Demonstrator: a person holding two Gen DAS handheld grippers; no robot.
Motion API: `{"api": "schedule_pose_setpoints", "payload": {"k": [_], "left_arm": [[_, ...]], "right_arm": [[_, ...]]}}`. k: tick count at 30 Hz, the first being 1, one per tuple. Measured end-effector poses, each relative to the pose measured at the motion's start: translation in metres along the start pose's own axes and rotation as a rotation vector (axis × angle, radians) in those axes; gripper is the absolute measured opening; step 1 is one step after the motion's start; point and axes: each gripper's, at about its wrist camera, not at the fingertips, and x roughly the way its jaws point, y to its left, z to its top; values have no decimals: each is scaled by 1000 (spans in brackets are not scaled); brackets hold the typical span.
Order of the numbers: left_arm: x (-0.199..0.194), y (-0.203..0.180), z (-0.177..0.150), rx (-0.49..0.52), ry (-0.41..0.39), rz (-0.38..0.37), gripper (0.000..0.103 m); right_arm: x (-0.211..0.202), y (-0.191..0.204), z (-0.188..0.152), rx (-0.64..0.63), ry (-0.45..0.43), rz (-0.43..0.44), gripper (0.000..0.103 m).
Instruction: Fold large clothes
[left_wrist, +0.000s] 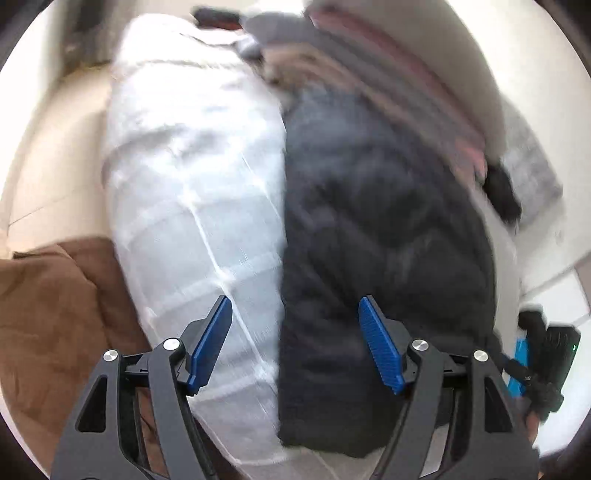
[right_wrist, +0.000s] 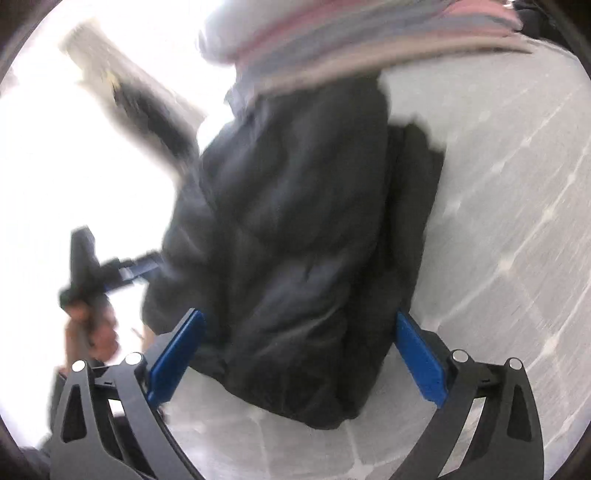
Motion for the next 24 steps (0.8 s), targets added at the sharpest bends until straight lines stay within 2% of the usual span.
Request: {"api": "schedule_pose_setpoints", "payload": {"k": [1, 3, 5, 6, 7, 8, 9, 10, 11, 12, 13, 14, 16, 18, 21, 24], "left_arm": [[-2, 6, 5, -28, -10, -27, 68], [3, 17, 14, -87, -14, -74, 69], [26, 27, 21, -143, 40, -135, 73], [41, 30, 20, -166, 84, -179, 73], [50, 30, 22, -181, 115, -206, 76], [60, 31, 21, -194, 130, -217, 83], [64, 31, 23, -193, 127, -224, 84], [65, 25, 25, -182, 125, -220, 84], [64, 16, 28, -161, 112, -201, 79], [61, 9, 31, -133, 98, -194, 72], [60, -1, 30, -102, 91, -187, 60], [52, -11, 28, -63, 78, -155, 58], [40, -32, 28, 56, 26, -23, 59], [35, -40, 24, 114, 8, 54, 60], [19, -37, 19, 107, -35, 95, 63], [-4, -42, 14, 145, -133, 162, 78]], "right_arm": [[-7, -14, 12, 64, -25, 13, 96], [-4, -44, 26, 185, 1, 40, 96], [14, -80, 43, 328, 57, 81, 96], [11, -90, 38, 375, 82, 106, 96], [20, -103, 42, 422, 105, 164, 96], [29, -111, 43, 459, 131, 218, 96], [40, -111, 44, 473, 150, 236, 98], [43, -102, 45, 447, 152, 209, 98], [49, -93, 45, 425, 165, 236, 98], [54, -81, 41, 423, 199, 309, 98], [59, -68, 34, 424, 230, 350, 98], [60, -49, 25, 382, 242, 320, 98], [57, -29, 11, 336, 256, 318, 98], [49, -24, 1, 303, 232, 237, 97], [23, -34, 1, 322, 146, 117, 96], [-23, -22, 8, 247, -15, -69, 96]]}}
